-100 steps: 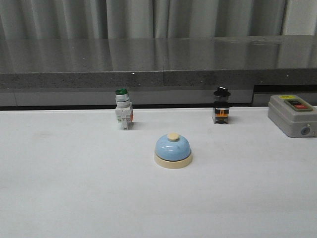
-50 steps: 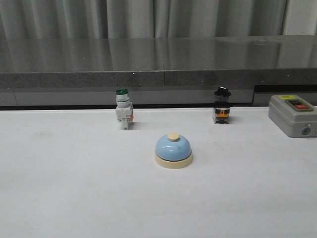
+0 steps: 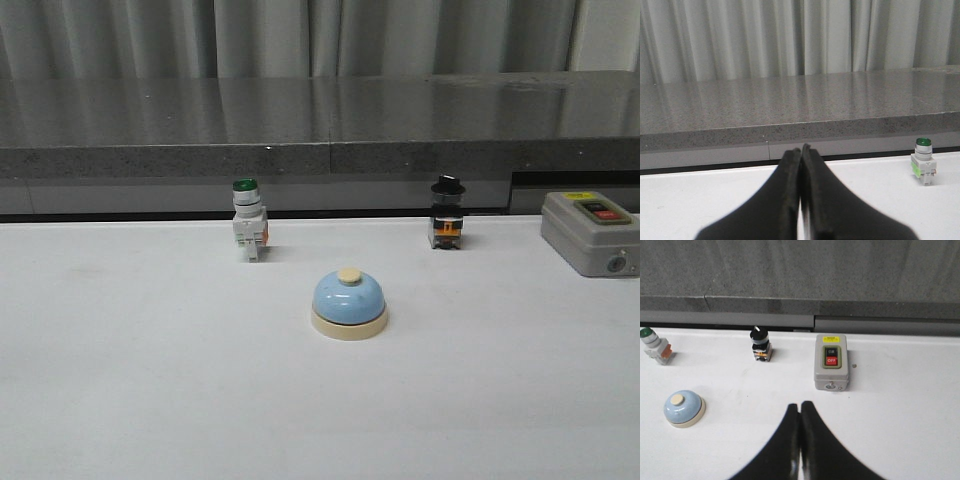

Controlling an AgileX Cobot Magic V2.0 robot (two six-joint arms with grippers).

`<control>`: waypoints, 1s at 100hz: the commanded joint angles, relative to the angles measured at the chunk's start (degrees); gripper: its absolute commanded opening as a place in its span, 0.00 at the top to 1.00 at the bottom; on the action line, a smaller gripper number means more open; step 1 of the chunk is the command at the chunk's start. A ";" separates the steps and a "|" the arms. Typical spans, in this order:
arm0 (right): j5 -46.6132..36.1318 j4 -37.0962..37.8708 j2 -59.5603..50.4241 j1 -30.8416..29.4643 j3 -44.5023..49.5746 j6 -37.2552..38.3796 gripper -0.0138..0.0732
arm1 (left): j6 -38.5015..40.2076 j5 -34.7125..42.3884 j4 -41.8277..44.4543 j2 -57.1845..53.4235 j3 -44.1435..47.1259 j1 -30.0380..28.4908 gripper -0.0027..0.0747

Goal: Place and press bell with both arms

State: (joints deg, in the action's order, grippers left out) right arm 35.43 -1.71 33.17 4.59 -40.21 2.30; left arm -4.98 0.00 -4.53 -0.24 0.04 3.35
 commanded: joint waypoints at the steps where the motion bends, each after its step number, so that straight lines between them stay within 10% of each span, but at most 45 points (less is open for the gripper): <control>1: -1.36 -2.13 4.77 0.06 -4.95 0.03 0.91 | 0.56 4.69 0.08 -1.68 2.41 0.31 0.99; 100: 3.53 -9.31 49.02 18.74 -25.29 -5.22 0.91 | 0.56 4.69 0.08 -1.68 2.41 0.31 0.99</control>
State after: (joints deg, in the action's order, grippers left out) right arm 40.90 -10.40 80.26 22.08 -61.01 -2.00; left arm -4.98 0.00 -4.53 -0.24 0.04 3.35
